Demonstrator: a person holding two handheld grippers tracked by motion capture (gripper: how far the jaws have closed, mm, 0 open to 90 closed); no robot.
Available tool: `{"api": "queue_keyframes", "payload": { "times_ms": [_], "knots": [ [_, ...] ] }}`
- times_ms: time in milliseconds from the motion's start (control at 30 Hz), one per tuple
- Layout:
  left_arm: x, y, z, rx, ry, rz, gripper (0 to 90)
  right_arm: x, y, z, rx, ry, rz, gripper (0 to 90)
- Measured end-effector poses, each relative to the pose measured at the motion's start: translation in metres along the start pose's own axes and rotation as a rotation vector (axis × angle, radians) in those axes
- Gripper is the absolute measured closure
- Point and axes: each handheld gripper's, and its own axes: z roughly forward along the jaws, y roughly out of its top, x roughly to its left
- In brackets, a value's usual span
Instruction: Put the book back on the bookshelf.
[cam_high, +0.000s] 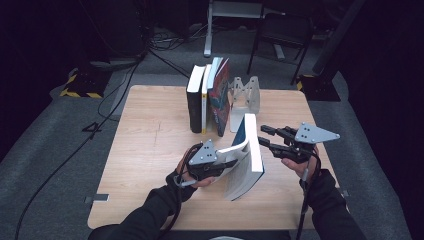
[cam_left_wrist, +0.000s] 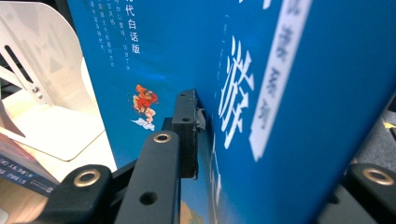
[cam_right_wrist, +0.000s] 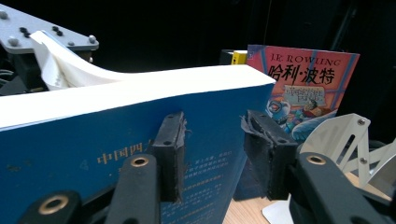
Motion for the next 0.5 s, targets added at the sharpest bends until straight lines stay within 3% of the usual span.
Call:
{"api": "queue_keyframes", "payload": {
  "times_ms": [167, 267, 500],
  "knots": [
    [0.001, -0.003, -0.015, 0.010, 0.039, 0.013, 67.9, 0.007, -0.004, 0.007, 0.029, 0.002, -0.003, 47.2],
    [-0.005, -0.006, -0.026, 0.058, 0.088, 0.043, 66.9, 0.016, -0.009, 0.015, 0.063, -0.001, -0.023, 45.5],
    [-0.016, -0.020, -0.040, 0.155, 0.117, 0.094, 62.9, 0.034, -0.027, 0.025, 0.120, 0.044, -0.045, 41.3]
  ]
}}
